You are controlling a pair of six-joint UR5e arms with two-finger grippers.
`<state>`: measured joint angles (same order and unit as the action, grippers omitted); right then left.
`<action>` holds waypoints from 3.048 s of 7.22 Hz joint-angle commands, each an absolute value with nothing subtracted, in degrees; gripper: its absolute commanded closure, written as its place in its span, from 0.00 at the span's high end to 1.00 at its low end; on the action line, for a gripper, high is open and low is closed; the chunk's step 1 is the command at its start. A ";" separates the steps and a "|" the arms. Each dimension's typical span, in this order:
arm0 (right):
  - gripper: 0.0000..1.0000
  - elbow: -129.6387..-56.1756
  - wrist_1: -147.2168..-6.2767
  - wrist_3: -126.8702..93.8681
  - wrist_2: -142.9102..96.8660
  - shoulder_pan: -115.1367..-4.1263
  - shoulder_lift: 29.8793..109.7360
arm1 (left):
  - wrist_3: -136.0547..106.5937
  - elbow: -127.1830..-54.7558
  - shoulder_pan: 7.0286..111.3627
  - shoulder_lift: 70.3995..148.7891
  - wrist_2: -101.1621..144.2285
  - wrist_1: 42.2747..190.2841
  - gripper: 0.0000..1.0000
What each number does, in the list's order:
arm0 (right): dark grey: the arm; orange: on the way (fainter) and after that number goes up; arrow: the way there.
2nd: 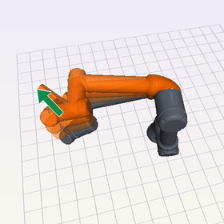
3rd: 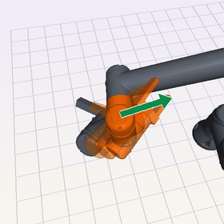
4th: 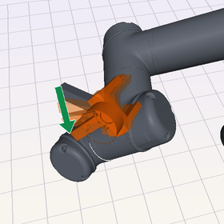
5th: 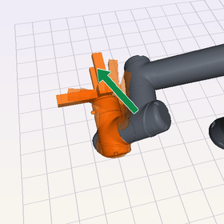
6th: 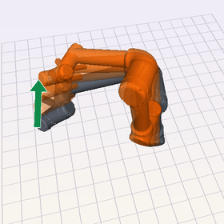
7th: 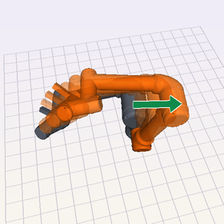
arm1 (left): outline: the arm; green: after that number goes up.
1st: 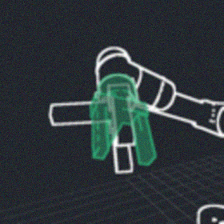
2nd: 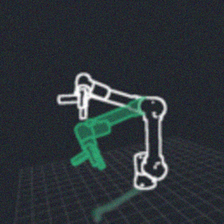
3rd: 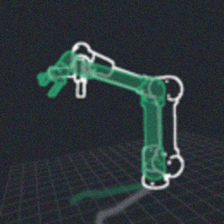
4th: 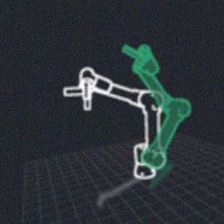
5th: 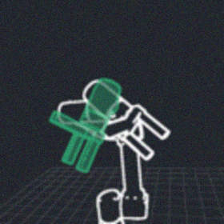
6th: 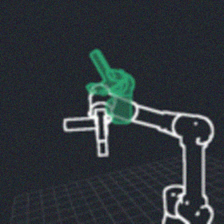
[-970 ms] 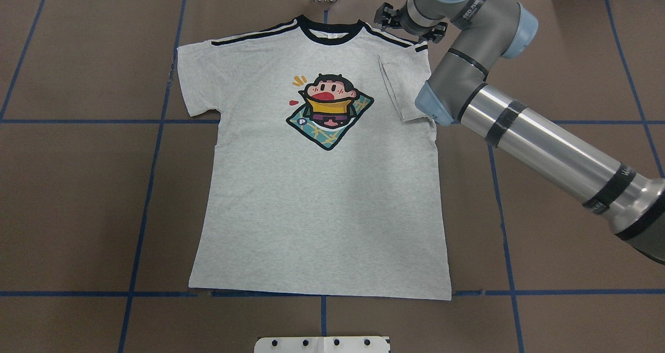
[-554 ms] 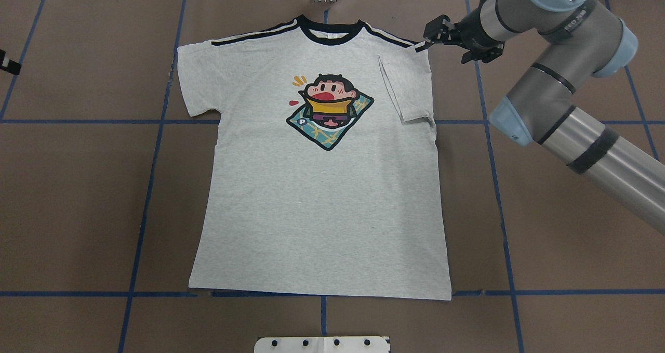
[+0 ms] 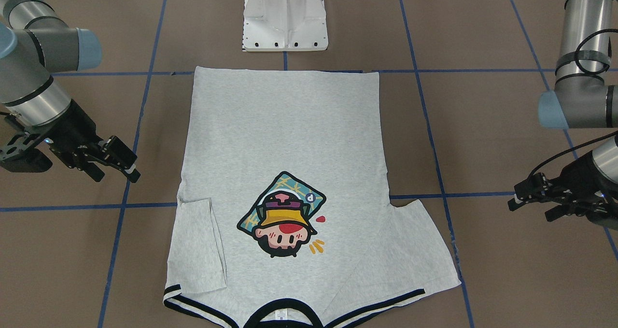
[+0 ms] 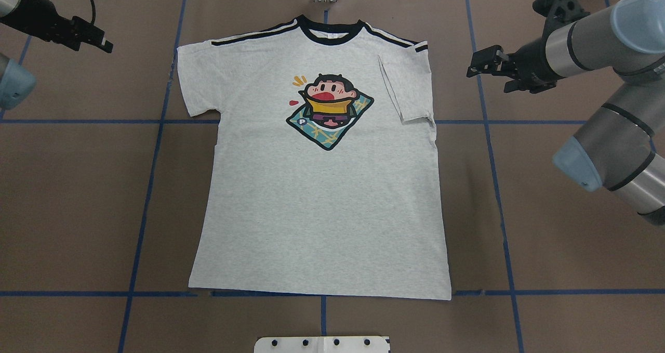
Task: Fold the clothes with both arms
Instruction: 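Bring the left gripper to the shirt collar while the right gripper hovers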
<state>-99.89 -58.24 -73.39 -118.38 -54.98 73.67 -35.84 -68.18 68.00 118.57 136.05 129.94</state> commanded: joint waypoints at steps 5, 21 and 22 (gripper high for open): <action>1.00 -101.95 -58.27 -73.13 -114.02 -54.93 76.02 | -48.77 -36.23 59.24 137.99 121.29 149.92 0.60; 0.99 -101.34 -58.27 -73.13 -113.47 -54.93 76.46 | -67.10 -42.25 53.02 142.46 119.09 152.24 0.00; 0.99 -101.25 -58.36 -73.13 -113.47 -55.02 76.46 | -69.15 -43.06 50.56 143.78 114.74 151.18 0.00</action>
